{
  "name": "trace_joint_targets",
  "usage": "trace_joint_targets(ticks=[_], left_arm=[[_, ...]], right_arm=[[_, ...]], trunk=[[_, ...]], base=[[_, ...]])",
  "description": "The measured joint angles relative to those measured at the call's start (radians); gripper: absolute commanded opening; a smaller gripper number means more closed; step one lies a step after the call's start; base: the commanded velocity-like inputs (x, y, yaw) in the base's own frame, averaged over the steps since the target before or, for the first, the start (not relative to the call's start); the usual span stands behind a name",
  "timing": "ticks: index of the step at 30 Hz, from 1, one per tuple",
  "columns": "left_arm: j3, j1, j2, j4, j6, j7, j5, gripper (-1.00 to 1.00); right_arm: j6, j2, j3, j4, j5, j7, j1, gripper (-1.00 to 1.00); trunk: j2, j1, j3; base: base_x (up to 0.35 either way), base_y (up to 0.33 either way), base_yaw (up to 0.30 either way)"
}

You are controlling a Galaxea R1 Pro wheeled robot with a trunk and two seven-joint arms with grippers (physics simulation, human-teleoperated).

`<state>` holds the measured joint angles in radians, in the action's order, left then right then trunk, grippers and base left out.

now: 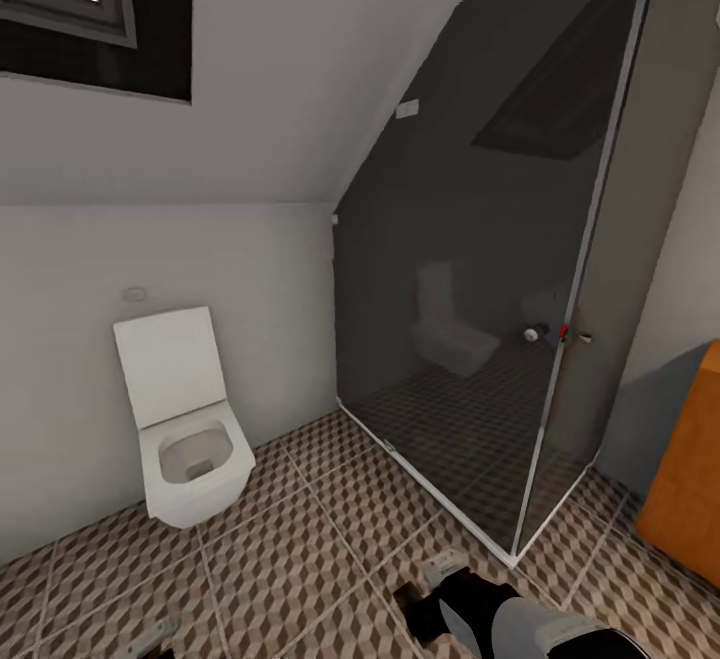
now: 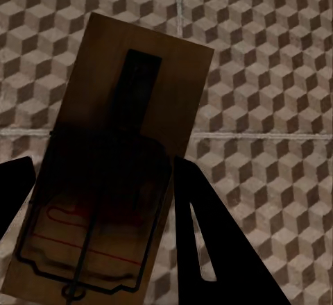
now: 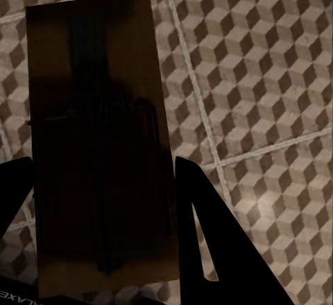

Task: Take the four mousetraps from the cabinet in the bathroom and place them on the bathroom floor. Make sure all four end up on the same floor surface, and ensure that at least two of them are either under or directly next to the same bathroom sink.

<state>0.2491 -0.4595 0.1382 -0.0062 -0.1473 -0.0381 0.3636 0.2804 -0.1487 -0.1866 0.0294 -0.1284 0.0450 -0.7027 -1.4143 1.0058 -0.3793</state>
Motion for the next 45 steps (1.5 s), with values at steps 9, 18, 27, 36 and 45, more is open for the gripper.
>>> trace_joint_targets(ticks=[9,18,27,36,45], left_arm=[[-0.002,0.000,-0.001,-0.001,0.001,0.000,-0.002,-1.00],[-0.002,0.000,-0.001,0.000,0.000,0.001,0.000,-1.00],[-0.001,0.000,0.000,0.001,0.001,0.001,0.001,-1.00],[-0.001,0.000,0.001,0.001,0.001,0.001,0.002,-1.00],[-0.002,0.000,0.001,0.001,0.001,0.001,0.002,-1.00]], right_arm=[[0.001,0.000,0.000,0.000,0.000,0.000,0.000,-1.00],[0.000,0.000,0.000,0.000,-0.001,0.000,0.000,-1.00],[0.001,0.000,-0.001,0.000,-0.003,-0.001,0.000,-1.00],[0.001,0.001,-0.001,0.000,-0.003,0.003,0.000,-1.00],[0.002,0.001,-0.001,0.000,-0.003,0.001,0.000,-1.00]], trunk=[[0.000,0.000,0.000],[0.000,0.000,0.000],[0.000,-0.001,0.000],[0.000,-0.001,0.000],[0.000,0.000,0.000]], base=[[0.000,0.000,0.283],[0.150,0.000,0.106],[0.313,0.000,0.005],[0.322,0.000,0.000],[0.302,0.000,0.146]])
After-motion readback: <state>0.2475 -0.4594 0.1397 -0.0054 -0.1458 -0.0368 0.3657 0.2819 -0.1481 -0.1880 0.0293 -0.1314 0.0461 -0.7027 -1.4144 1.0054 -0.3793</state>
